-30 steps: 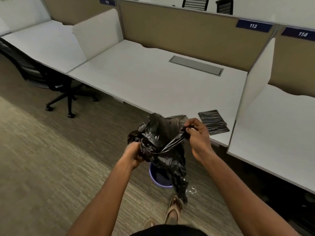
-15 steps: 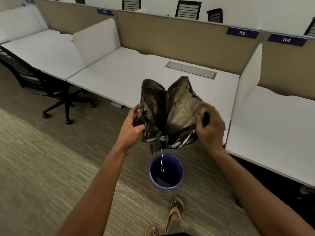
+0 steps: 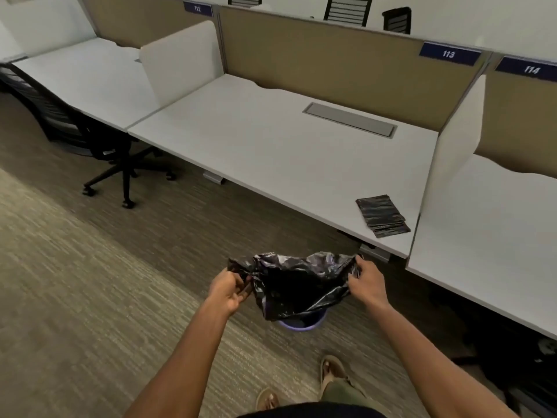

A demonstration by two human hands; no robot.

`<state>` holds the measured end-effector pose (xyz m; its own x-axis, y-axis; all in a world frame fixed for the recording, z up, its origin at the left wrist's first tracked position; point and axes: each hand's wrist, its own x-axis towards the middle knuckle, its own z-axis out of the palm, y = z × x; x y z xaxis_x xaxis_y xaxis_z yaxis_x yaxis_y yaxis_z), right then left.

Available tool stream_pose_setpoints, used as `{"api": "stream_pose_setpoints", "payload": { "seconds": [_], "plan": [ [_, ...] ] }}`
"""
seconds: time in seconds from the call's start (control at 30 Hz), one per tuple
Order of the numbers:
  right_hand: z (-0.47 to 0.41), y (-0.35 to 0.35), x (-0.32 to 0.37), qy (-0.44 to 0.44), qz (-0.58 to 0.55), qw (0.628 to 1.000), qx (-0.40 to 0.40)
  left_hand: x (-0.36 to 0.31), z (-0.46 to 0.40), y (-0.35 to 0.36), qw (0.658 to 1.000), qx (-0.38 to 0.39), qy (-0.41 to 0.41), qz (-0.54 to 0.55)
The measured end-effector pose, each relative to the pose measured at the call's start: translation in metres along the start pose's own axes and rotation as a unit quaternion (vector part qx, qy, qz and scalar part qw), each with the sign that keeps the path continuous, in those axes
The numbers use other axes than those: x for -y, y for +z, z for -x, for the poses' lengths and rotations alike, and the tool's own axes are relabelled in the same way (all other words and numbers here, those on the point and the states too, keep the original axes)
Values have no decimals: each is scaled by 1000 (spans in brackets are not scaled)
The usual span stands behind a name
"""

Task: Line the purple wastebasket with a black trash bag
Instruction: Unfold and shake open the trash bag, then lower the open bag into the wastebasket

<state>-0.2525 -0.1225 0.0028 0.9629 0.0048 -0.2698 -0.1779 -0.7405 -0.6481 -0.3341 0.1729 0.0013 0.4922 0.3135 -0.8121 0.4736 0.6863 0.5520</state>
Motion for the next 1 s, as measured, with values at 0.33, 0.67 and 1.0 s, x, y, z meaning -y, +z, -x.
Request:
{"api": "stream_pose_setpoints", "payload": {
  "seconds": [0.33,0.67,1.0],
  "plan": [
    [-27,-5,16,-229,72,962,-130,-6,10,48,999,41,-19,-3],
    [-28,-10,-56,-253,188,949,29,67,-8,62,851,-108,379,-346],
    [-81,-25,-98,-114,31,991,60,118,-56,68,953,-272,78,-108]
  ]
}}
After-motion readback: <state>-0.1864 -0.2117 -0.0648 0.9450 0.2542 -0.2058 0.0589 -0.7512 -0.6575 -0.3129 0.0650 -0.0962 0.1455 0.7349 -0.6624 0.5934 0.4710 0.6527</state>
